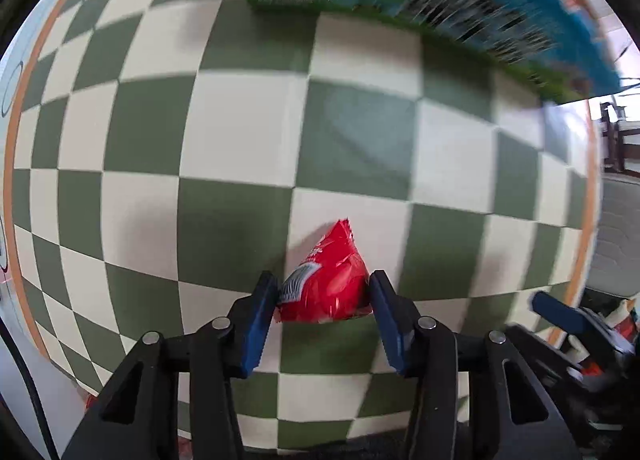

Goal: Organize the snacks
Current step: 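Carry the red wrapper into the box and open the left tool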

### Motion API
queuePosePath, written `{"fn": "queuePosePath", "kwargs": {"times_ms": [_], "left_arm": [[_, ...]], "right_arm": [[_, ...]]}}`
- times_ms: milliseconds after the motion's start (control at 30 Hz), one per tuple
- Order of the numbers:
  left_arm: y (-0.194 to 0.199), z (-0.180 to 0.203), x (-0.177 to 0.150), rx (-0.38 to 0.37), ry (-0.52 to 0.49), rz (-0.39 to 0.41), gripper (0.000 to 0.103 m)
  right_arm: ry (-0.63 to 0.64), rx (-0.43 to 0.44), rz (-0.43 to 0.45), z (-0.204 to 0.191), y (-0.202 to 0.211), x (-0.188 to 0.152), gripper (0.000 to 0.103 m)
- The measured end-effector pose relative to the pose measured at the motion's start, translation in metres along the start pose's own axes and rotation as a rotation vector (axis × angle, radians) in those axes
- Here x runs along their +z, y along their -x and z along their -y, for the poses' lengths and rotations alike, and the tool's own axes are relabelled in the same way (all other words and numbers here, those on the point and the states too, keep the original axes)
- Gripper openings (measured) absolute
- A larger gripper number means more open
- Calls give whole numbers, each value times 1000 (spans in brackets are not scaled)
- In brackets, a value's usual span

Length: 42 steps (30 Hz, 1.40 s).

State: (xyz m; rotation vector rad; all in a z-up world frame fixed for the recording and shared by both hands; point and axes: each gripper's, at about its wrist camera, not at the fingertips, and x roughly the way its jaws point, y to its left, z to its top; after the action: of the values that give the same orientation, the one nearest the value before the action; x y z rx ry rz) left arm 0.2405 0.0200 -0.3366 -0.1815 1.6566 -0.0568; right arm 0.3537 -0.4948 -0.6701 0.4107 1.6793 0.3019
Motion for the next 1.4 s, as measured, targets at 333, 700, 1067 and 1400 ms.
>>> {"fn": "queuePosePath", "kwargs": {"times_ms": [333, 700, 1067, 1400], "left_arm": [[119, 28, 65, -142, -68, 184, 43], [149, 70, 177, -109, -145, 229, 43], [94, 76, 234, -58, -135, 86, 43], [89, 66, 229, 68, -138, 108, 45]], "right_arm": [[12, 57, 108, -8, 63, 29, 94], [79, 0, 267, -33, 140, 119, 94], [84, -197, 244, -26, 131, 187, 94], [51, -221, 227, -12, 121, 197, 94]]}}
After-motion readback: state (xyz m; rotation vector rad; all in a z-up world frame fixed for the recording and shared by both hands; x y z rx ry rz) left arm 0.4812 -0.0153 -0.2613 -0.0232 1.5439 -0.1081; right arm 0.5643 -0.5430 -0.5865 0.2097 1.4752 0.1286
